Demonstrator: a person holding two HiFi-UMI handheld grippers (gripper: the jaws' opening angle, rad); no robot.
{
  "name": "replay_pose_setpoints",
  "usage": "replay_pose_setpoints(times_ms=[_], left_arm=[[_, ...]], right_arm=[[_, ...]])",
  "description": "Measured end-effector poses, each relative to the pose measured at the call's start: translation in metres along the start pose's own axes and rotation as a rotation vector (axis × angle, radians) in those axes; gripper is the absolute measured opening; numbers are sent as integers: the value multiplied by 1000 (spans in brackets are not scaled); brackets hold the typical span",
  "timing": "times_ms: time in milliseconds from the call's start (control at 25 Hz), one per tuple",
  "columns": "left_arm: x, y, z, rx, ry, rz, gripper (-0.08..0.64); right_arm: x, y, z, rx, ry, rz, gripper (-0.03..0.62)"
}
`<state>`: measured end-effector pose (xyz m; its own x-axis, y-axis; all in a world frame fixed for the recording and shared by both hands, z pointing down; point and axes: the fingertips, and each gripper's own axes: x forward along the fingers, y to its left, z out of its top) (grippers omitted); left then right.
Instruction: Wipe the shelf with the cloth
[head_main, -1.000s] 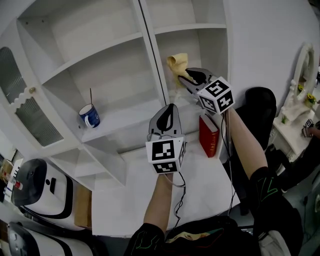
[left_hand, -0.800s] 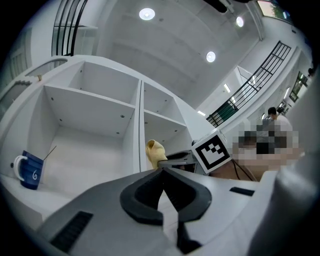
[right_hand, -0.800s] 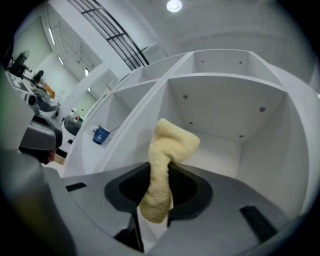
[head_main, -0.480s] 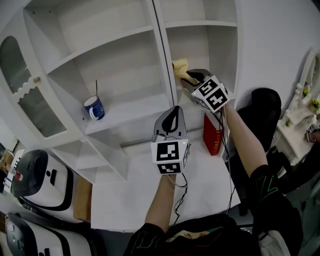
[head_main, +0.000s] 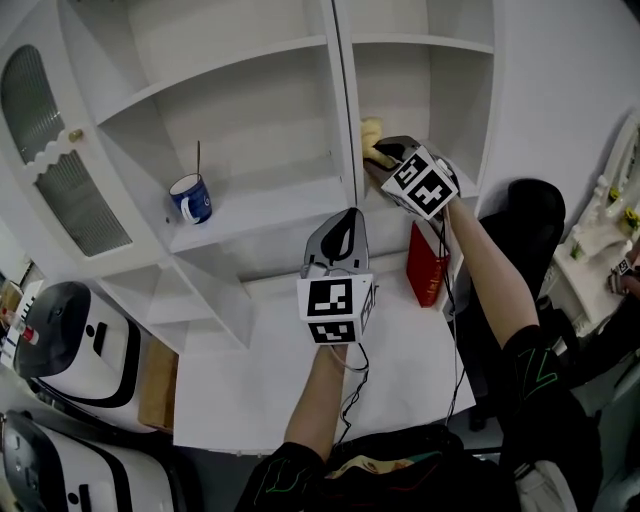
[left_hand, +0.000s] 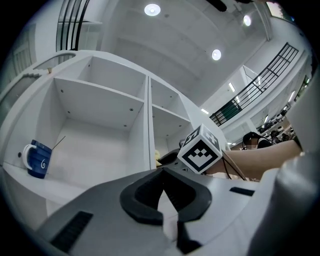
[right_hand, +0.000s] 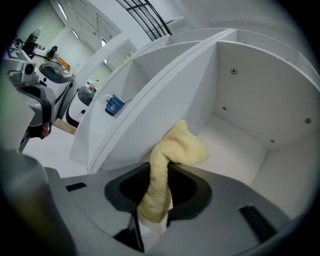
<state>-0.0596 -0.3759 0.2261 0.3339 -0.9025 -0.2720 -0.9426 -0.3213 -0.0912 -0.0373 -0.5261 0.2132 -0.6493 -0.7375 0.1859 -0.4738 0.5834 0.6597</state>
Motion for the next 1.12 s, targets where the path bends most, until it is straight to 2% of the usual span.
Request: replay_pose_setpoints(times_ms=[200, 440, 760, 960, 1120], left_arm=[[-1, 3, -7, -20, 9, -12, 1], [-4, 18, -20, -87, 23, 9, 0], [-6, 13, -30, -121, 27, -2, 0], [-8, 4, -40, -146, 44, -16, 0], [-12, 0, -48, -152, 57, -17, 0]], right_arm=[[-6, 13, -1, -42, 11, 67, 107], [-20, 35, -9, -133, 53, 132, 107], [-46, 54, -9, -138, 28, 197, 107], [-66, 66, -6, -94, -45, 230, 107], [-85, 70, 1, 14, -183, 228, 107]])
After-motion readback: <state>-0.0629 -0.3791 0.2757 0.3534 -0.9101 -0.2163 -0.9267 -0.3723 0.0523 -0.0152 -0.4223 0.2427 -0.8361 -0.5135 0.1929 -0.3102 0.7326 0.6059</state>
